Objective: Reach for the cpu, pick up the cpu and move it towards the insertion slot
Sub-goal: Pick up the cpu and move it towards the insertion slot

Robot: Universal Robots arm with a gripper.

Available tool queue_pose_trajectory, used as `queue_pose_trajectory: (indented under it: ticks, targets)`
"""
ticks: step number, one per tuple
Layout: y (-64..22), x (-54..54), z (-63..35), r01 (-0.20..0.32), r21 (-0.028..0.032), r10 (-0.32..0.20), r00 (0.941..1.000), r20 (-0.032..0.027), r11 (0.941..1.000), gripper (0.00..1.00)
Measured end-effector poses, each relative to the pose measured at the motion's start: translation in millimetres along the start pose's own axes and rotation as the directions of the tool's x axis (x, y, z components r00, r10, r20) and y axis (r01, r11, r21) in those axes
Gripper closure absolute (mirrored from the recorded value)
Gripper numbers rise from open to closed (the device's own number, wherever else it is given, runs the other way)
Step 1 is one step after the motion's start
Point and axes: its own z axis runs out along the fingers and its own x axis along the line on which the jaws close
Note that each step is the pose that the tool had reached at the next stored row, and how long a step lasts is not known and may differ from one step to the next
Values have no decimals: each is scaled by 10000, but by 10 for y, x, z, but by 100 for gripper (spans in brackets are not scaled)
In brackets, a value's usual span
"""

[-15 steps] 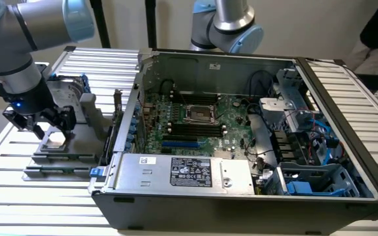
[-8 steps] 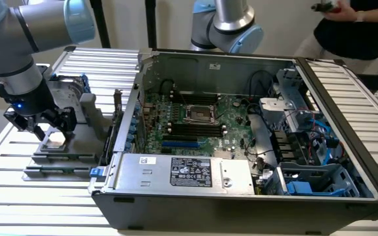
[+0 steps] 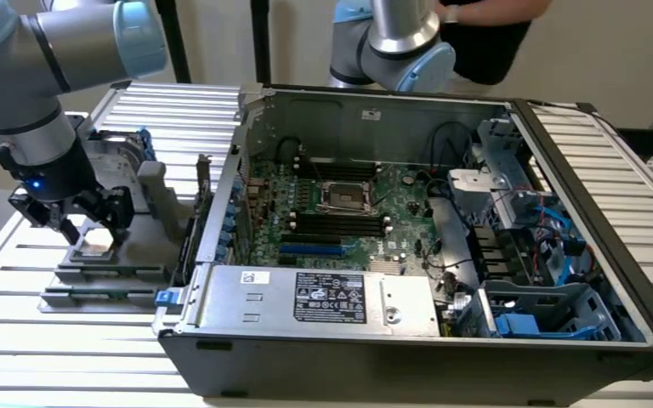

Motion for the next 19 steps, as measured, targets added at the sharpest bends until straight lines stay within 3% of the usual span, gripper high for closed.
queue_pose_trajectory:
  ticks: [13,15,16,19]
  targets:
    - [0,-1,2,0,20,0,10000,-2,10000,29]
    - [0,0,2,0,20,0,10000,-2,10000,31]
    - [0,-1,2,0,20,0,10000,-2,10000,38]
    - [0,-1,2,0,21,0,10000,-2,10000,38]
